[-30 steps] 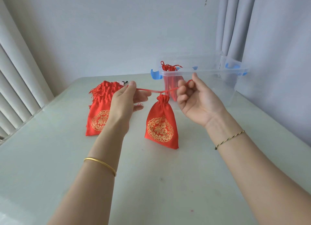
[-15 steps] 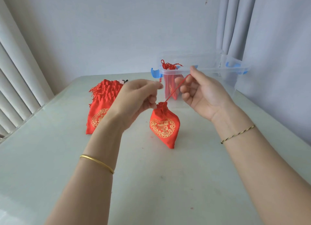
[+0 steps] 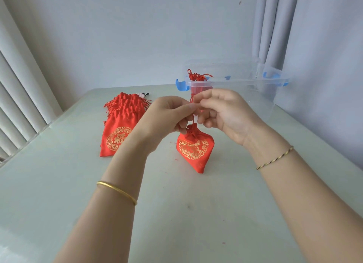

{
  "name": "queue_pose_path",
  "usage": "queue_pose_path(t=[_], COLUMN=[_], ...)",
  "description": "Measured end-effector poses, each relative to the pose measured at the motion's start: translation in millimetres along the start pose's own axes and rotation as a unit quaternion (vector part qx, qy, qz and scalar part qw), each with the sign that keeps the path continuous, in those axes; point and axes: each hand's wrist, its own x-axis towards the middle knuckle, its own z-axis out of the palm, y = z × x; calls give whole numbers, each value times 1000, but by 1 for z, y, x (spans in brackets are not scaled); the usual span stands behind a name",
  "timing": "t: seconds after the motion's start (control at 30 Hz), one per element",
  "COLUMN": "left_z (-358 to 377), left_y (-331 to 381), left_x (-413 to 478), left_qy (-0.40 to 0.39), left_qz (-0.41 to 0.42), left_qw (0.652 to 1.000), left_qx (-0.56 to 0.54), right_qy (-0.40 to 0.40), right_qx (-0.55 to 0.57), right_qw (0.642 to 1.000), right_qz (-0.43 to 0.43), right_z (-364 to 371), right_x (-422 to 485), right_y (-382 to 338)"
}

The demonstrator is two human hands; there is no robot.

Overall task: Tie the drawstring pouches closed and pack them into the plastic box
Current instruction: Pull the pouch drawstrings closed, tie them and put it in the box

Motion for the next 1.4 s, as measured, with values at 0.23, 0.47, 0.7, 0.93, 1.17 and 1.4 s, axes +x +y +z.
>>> queue_pose_path(t=[0.23, 0.47, 0.7, 0.93, 1.17, 1.4], left_z=[0, 3, 2, 1, -17, -5], left_y=[-1, -2, 0, 1, 2, 17], left_x=[1, 3, 3, 2, 2, -7], left_qy=[32, 100, 116, 150, 263, 135], left_qz=[-12, -36, -39, -19, 30, 125], left_qw=[997, 992, 991, 988, 961, 928], left_qx=[-65, -63, -46, -20, 81, 325], right_qy=[18, 37, 75, 76, 58, 49], right_qx=[-96, -213, -374, -439, -157, 93], right_qw=[993, 965, 886, 842, 985, 990], right_qz=[-66, -147, -262, -304, -48, 94], right_z=[1, 11, 13, 18, 10, 5], right_x=[1, 2, 2, 4, 2, 4], right_y=[5, 13, 17, 21, 14, 10])
